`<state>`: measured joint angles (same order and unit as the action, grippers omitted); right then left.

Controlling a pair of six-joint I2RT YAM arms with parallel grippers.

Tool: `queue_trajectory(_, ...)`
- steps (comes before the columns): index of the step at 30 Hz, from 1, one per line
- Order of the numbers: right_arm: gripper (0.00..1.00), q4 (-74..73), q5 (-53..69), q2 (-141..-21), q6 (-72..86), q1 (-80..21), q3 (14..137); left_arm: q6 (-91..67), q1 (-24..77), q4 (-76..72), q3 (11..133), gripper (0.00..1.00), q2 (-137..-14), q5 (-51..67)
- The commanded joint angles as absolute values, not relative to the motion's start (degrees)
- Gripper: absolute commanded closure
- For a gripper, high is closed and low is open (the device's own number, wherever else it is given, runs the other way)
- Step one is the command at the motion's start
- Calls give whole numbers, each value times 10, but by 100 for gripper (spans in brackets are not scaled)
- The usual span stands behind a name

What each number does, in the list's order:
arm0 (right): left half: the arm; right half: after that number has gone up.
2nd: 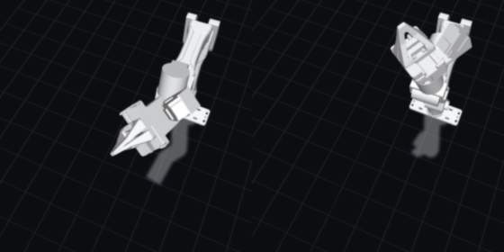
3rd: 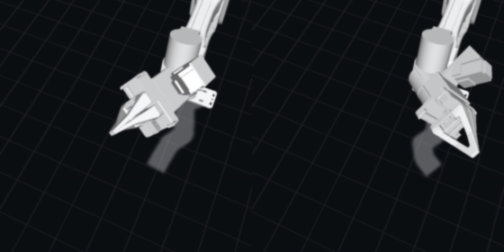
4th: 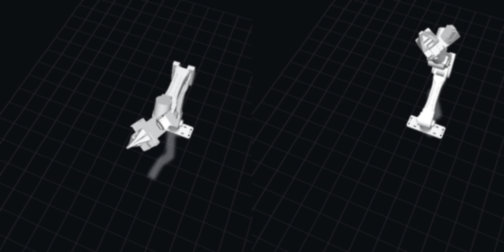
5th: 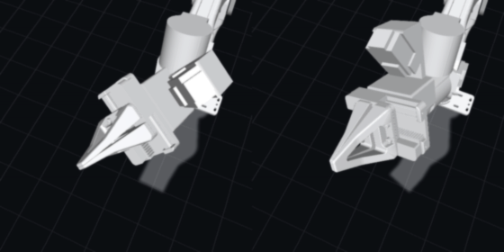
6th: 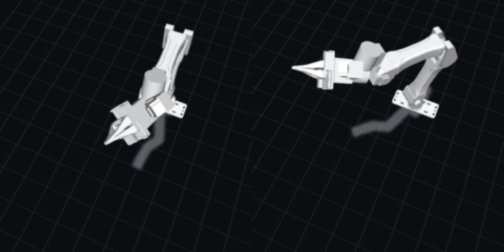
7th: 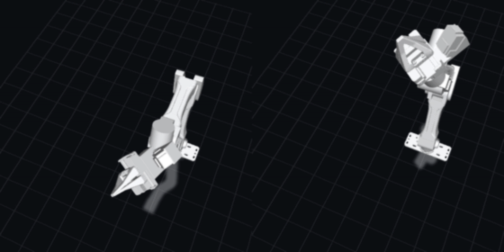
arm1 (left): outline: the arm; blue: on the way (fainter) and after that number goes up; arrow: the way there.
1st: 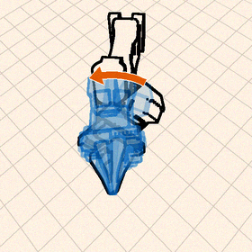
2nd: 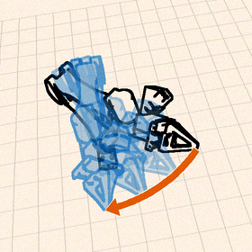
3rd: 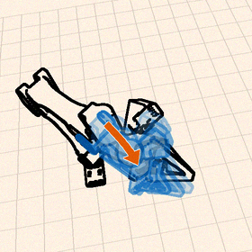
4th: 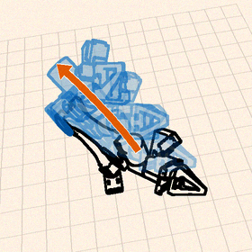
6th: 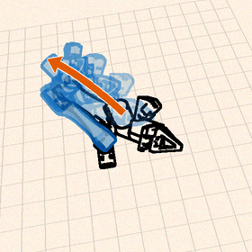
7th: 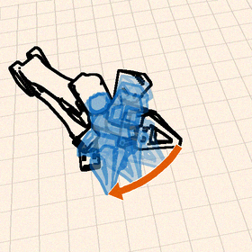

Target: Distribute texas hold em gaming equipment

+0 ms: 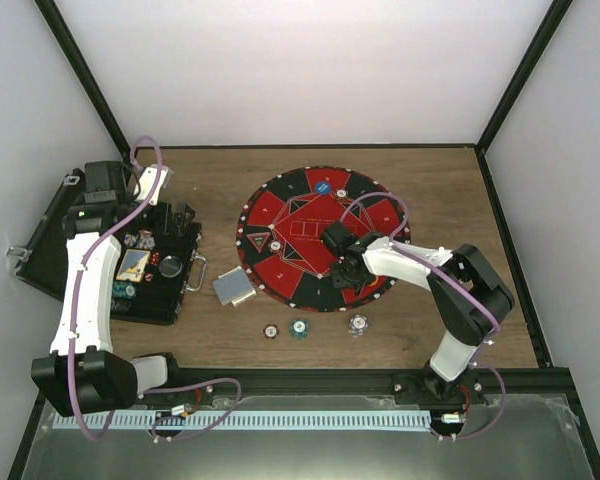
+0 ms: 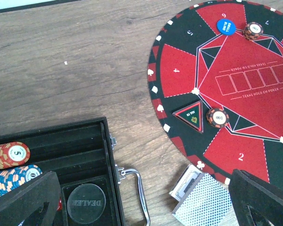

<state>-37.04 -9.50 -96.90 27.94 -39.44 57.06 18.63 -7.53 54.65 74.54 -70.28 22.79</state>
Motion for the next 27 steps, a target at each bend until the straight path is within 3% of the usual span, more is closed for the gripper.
queue_trajectory(1, 51, -364, -108, -966, 283, -387, 573, 195, -79, 550, 760, 0, -703, 231)
queue_trajectory(6, 28, -388, -122, -947, 284, -387, 600, 198, -79, 552, 762, 0, -703, 234)
queue_trajectory(11, 26, -422, -130, -920, 295, -422, 630, 195, -79, 549, 763, 0, -706, 234)
queue_trajectory(18, 22, -473, -116, -893, 332, -556, 685, 194, -79, 545, 763, 0, -710, 233)
queue_trajectory(27, 16, -469, -70, -936, 350, -670, 686, 186, -79, 540, 761, 0, -713, 236)
